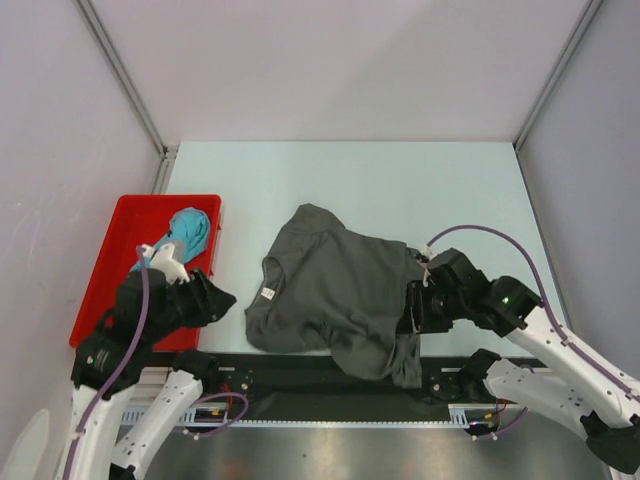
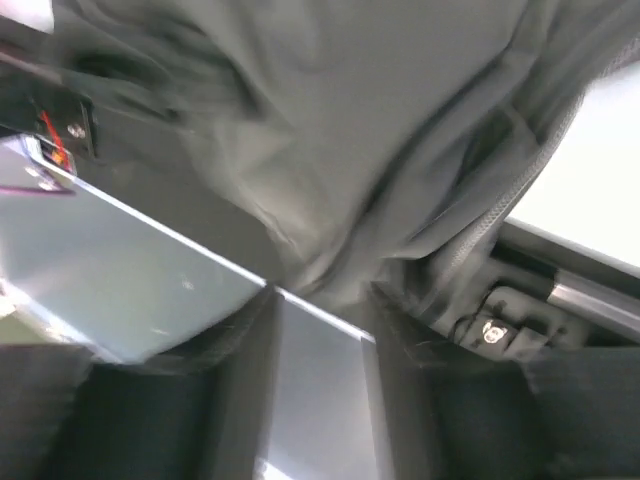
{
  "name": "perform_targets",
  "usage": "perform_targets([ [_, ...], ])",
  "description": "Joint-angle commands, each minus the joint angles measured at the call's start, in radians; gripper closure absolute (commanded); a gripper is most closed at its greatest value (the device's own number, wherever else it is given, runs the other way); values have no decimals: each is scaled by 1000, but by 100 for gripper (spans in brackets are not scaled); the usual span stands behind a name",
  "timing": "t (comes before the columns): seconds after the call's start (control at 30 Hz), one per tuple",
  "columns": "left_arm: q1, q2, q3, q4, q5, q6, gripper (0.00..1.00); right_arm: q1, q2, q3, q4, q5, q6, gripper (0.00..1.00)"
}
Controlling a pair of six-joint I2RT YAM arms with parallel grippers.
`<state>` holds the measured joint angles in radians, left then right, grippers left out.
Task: Fold and stack the t-shirts
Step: Flatten the tshirt out
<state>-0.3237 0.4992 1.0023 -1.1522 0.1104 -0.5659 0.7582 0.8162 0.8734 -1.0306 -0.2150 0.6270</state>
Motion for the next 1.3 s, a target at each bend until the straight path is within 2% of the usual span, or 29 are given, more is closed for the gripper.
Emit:
perform_targets([
  [0.0,6,-60,7,-41,-61,-40,44,-2,-29,32,-23,48,54,46],
  [0.03,6,-51,9,-26,-46,-29,29,-19,4,50,-29,75,25,40],
  [0.07,6,-41,16,-5,-37,-19,23,-31,26,94,-31,80,10,30],
  [0.1,6,-25,25,53,-26,-11,21,-48,55,116,-34,83,-3,27],
  [0.17,6,25,67,132,-6,17,5,-92,125,178,-26,72,-41,21],
  [0.23,6,61,100,222,-29,55,0,-114,161,214,-14,75,-62,18],
  [0.37,6,174,195,333,-107,153,0,-180,241,260,27,74,-79,9],
  [0.47,6,203,214,374,-165,181,0,-263,265,256,46,43,-59,9],
  [0.53,6,197,194,401,-247,132,0,-341,274,236,69,14,-50,12],
  [0.63,6,212,167,488,-161,187,13,-450,287,210,101,-11,-59,17],
  [0.7,8,266,174,473,-144,176,16,-497,310,199,102,-9,-70,21],
  [0.83,6,453,156,482,-65,179,32,-624,360,171,128,-20,-107,32],
  [0.93,6,582,151,491,-70,210,35,-672,414,159,148,-12,-124,35],
  [1.0,6,643,163,473,-61,239,35,-691,438,164,156,18,-141,36],
  [1.1,6,777,182,468,-44,250,29,-698,498,159,179,71,-153,34],
  [1.13,6,812,199,460,-54,251,23,-701,515,159,202,72,-153,32],
  [1.27,6,987,228,431,-86,238,19,-705,626,157,251,63,-154,24],
])
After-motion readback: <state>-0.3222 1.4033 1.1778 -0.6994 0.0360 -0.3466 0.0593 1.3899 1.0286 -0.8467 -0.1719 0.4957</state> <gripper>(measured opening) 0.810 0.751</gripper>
